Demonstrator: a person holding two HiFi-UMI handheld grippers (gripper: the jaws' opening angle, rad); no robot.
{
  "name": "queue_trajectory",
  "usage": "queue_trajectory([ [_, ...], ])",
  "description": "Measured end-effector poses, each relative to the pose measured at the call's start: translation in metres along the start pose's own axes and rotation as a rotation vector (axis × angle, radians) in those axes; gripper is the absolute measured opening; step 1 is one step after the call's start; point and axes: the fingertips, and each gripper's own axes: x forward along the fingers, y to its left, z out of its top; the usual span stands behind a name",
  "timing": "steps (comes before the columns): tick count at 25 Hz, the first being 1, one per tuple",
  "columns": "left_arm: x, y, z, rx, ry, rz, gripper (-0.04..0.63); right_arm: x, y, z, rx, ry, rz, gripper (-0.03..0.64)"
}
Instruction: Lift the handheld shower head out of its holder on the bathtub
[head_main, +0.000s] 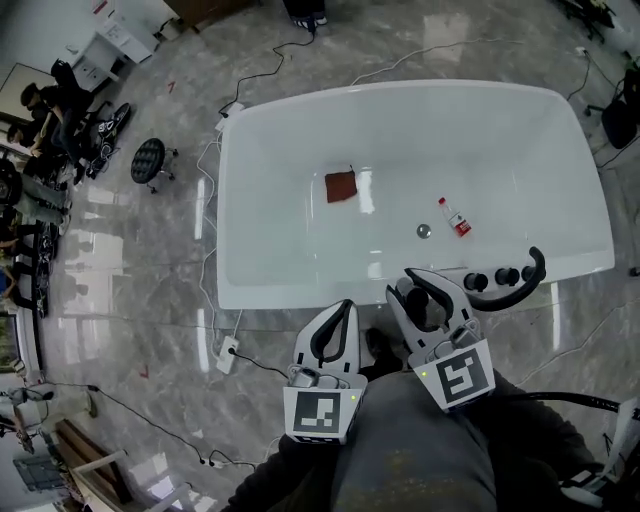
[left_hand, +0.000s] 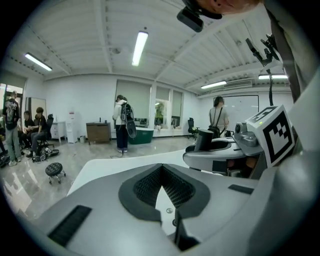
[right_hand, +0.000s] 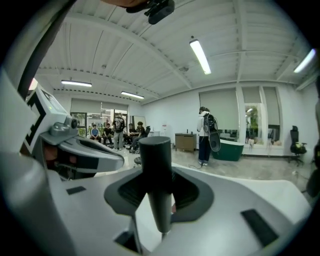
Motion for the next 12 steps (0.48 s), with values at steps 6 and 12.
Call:
queue_trajectory([
  [6, -0.009, -0.001, 0.03, 0.032, -0.103, -0.013, 0.003, -0.007, 0.008, 0.028, -0.025, -0.048, 0.014, 0.132],
  [12, -0.008, -0.004, 0.041, 0.04, -0.127, -0.019, 0.003, -0.007, 0.003, 0.034, -0.039, -0.044, 0.009, 0.132],
])
